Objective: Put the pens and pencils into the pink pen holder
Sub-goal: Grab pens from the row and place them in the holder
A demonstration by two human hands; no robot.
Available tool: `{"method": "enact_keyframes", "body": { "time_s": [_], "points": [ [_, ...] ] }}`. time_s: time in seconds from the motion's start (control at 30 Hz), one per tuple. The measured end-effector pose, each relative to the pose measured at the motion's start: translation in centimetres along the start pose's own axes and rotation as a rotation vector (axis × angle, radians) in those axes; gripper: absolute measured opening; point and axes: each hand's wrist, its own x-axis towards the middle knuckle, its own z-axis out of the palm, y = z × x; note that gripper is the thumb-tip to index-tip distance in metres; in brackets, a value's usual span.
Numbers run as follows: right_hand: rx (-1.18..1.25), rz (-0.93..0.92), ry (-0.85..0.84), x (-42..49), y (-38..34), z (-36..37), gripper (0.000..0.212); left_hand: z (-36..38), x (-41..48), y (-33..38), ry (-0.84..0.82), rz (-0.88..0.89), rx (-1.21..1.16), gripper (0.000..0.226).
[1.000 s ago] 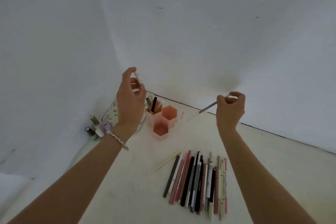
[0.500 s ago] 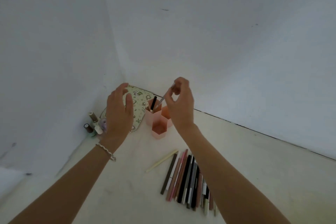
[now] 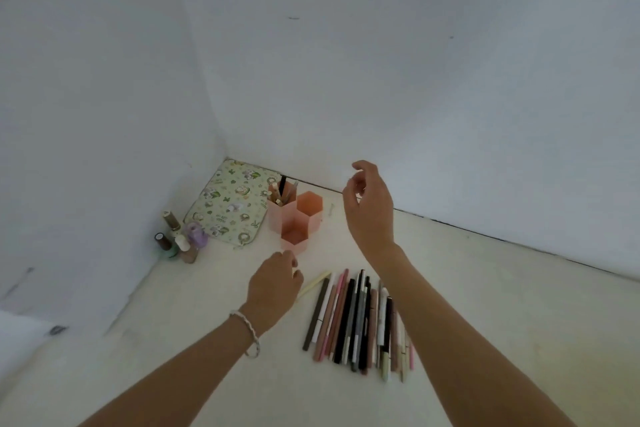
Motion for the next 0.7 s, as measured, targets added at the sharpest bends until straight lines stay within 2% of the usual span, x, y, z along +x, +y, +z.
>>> {"method": "enact_keyframes", "body": {
  "time_s": [0.1, 0.27, 0.37, 0.43, 0.5, 0.6, 0.7],
  "points": [
    [-0.019, 0.054, 0.018, -0.8, 1.2, -2.5, 0.023, 2.1, -0.4, 0.6, -0.132, 0.031, 0.180, 0.028],
    [-0.046, 0.142, -0.005, -3.0, 3.0, -4.6, 0.022, 3.1, -0.4, 0.8, -0.148, 0.084, 0.309, 0.020],
    [-0.102, 0.207, -0.076, -4.2, 3.3, -4.4, 0.020, 1.4, -0.2, 1.6, 0.045, 0.095, -0.045, 0.012],
    [-0.273, 0.222, -0.270, -5.0, 3.3, -3.5, 0.015, -0.4, -0.1, 2.4, 0.225, 0.166, -0.264, 0.009],
    [-0.483, 0.201, -0.522, -6.3, 3.0, -1.9, 0.021, -2.1, 0.1, 2.8, 0.327, 0.248, -0.356, 0.003],
    [-0.683, 0.165, -0.726, -8.3, 2.8, 0.7, 0.041, -3.5, 0.6, 3.0, 0.373, 0.282, -0.438, 0.012],
    [-0.780, 0.126, -0.776, -9.6, 3.3, 2.8, 0.035, -3.7, 0.5, 2.9, 0.370, 0.286, -0.454, 0.011]
  ]
}}
